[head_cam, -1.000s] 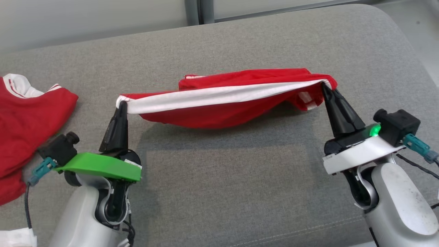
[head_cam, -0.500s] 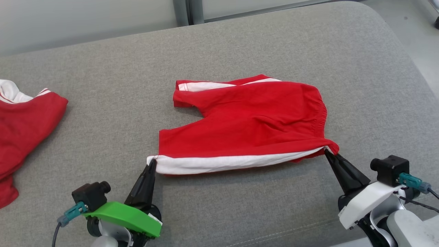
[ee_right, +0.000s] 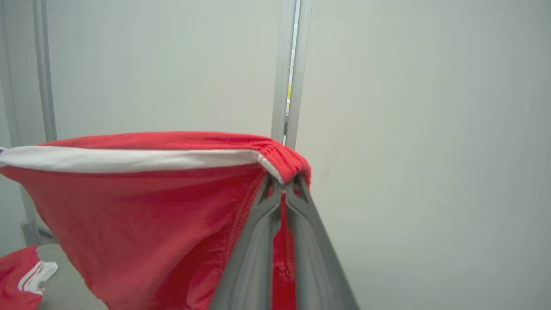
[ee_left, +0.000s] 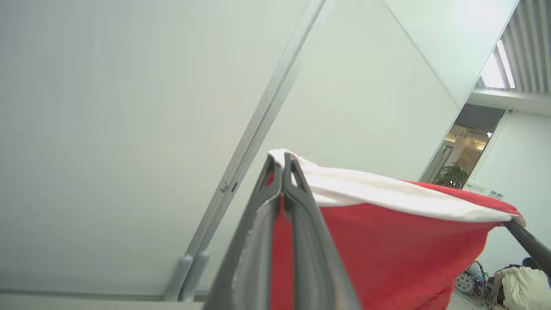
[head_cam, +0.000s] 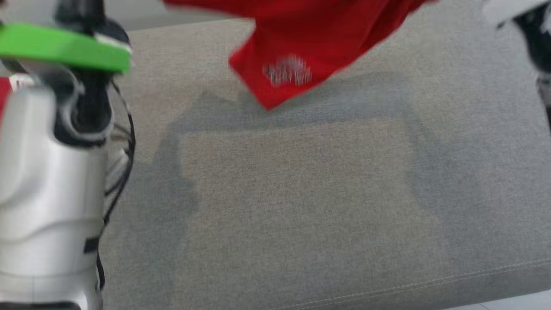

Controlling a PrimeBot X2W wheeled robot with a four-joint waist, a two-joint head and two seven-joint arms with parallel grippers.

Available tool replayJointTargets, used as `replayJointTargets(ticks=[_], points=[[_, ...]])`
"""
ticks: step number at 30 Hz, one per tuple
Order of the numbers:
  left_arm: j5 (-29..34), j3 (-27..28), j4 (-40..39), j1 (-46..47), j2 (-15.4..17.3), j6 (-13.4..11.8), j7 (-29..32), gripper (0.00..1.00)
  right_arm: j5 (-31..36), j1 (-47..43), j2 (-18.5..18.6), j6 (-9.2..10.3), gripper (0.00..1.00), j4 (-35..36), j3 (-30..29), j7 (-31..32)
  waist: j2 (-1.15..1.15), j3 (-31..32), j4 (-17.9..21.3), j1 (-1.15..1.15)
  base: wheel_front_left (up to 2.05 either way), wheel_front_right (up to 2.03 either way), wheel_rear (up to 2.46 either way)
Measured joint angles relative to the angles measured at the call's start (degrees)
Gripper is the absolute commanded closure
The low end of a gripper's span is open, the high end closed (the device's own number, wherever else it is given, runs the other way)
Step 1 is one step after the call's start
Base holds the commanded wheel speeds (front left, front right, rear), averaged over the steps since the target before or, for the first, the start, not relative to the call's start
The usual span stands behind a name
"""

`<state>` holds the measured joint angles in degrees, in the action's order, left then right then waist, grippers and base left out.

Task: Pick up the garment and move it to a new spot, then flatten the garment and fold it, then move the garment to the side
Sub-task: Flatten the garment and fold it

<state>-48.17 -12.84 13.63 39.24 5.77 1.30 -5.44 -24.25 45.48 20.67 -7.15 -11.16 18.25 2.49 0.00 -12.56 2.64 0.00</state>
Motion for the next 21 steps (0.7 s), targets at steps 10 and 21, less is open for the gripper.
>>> replayJointTargets(ticks=[10, 21], points=[[-0.91, 0.93, -0.99, 10.67, -1.8, 0.29, -2.54, 1.0, 0.88, 7.55, -2.22, 0.08, 1.0, -9.6, 2.44, -3.58, 0.0, 1.21, -3.38, 0.0, 0.0, 0.0, 0.0], [-1.52, -7.01, 5.94, -21.13, -2.68, 2.0, -2.82, 1.0, -7.76, -16.63, -4.21, 0.04, 1.0, -17.23, 16.68, -2.54, 0.0, -0.43, -2.71, 0.0, 0.0, 0.0, 0.0]])
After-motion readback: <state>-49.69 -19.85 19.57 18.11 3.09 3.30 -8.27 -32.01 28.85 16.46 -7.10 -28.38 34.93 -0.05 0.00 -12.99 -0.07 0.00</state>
